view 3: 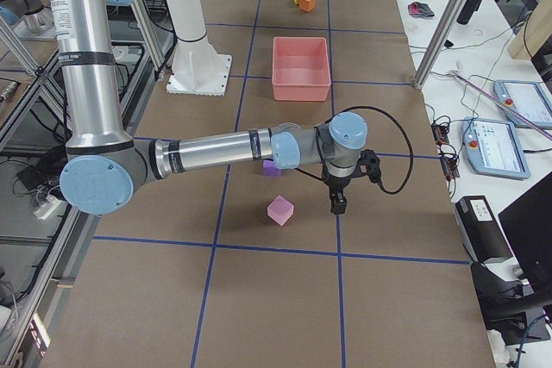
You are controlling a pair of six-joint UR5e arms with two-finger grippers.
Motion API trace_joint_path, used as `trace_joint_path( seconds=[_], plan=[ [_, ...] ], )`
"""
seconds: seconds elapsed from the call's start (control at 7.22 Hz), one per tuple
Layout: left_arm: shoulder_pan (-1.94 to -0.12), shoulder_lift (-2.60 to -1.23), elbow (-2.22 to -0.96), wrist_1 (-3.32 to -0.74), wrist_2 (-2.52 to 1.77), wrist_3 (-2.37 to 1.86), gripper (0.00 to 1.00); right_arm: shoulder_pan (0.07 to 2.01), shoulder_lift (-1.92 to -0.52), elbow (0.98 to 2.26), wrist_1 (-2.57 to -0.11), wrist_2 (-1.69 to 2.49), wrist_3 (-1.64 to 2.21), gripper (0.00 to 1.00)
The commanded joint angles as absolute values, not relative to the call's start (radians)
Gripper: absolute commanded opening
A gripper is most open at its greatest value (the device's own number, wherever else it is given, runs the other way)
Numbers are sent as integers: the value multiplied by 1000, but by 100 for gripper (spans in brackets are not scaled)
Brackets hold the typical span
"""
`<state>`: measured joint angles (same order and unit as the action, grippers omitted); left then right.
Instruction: Place blocks into pink bin with both arms
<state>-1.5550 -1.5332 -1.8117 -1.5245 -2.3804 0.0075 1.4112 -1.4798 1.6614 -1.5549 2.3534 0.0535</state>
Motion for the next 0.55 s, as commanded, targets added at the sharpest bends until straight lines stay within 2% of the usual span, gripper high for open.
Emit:
trace_joint_path(
  seconds=[0.0, 0.42],
  plan=[
    [-1543, -1514, -1798, -1525, -2381, 2, 100, 1376, -1502, 1687, -1552, 2356, 61, 100],
    [-1497, -1500, -1799, -1581, -2381, -11, 100, 1252, -1553, 1747, -1551, 2347, 109, 100]
  ],
)
